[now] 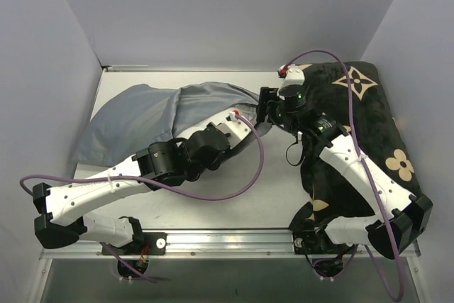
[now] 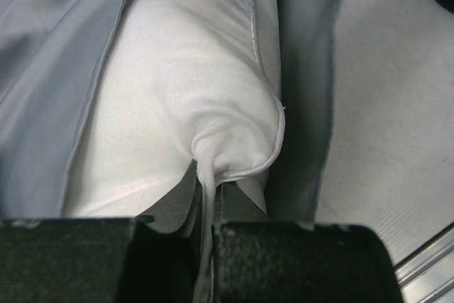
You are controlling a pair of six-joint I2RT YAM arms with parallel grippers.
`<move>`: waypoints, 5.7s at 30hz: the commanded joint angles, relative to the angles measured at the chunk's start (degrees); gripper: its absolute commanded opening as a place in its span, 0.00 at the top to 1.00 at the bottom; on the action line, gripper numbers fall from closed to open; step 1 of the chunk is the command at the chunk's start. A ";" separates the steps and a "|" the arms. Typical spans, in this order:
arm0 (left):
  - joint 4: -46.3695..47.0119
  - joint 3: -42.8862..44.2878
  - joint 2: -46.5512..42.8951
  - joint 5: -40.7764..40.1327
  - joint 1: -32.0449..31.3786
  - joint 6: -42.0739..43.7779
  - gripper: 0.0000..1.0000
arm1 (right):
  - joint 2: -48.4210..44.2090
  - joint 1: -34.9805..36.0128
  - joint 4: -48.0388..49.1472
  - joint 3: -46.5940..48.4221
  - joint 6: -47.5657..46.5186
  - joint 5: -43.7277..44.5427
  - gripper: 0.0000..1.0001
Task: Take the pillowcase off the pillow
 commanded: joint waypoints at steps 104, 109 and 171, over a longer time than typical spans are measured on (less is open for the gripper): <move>24.80 45.72 20.15 0.85 16.14 -4.79 1.00 | -18.98 11.47 35.83 -19.18 -4.47 -4.76 0.14; 23.30 46.78 20.85 1.82 16.23 -5.58 1.00 | -12.92 11.47 38.30 -11.26 -10.21 -6.52 0.12; 54.85 -32.30 -0.23 3.85 3.41 -31.94 1.00 | -20.30 -1.88 18.48 -35.75 31.35 -24.42 0.12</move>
